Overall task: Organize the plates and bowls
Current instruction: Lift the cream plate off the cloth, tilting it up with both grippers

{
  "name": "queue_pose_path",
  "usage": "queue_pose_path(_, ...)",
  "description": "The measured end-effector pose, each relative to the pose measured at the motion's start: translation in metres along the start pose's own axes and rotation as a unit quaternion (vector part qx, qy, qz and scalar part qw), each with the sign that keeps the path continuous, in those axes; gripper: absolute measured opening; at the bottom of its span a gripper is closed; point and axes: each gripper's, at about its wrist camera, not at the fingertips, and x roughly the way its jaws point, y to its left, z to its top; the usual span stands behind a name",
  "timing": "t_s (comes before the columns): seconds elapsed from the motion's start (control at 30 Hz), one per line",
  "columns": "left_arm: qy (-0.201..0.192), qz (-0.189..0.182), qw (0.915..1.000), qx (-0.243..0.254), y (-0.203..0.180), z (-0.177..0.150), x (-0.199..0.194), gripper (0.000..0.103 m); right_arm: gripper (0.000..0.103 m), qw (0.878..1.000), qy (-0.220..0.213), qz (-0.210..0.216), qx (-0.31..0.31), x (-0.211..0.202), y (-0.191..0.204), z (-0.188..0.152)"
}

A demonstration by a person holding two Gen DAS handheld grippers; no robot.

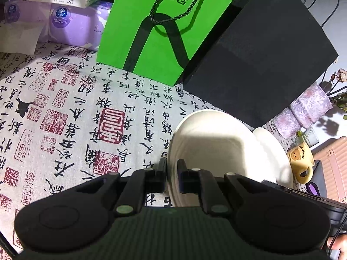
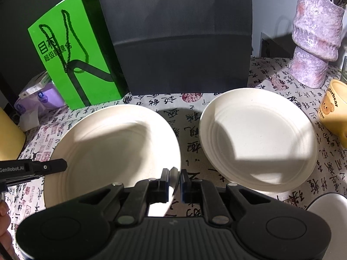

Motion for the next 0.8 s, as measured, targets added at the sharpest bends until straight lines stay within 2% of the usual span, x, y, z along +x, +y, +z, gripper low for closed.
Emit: queue_pose_path(0.8, -0.023, -0.004, 0.9997, -0.003, -0.009, -0.003, -0.026, 0.011, 0.009, 1.000, -0.018, 0.003, -0.001, -0.032, 0.005, -0.003)
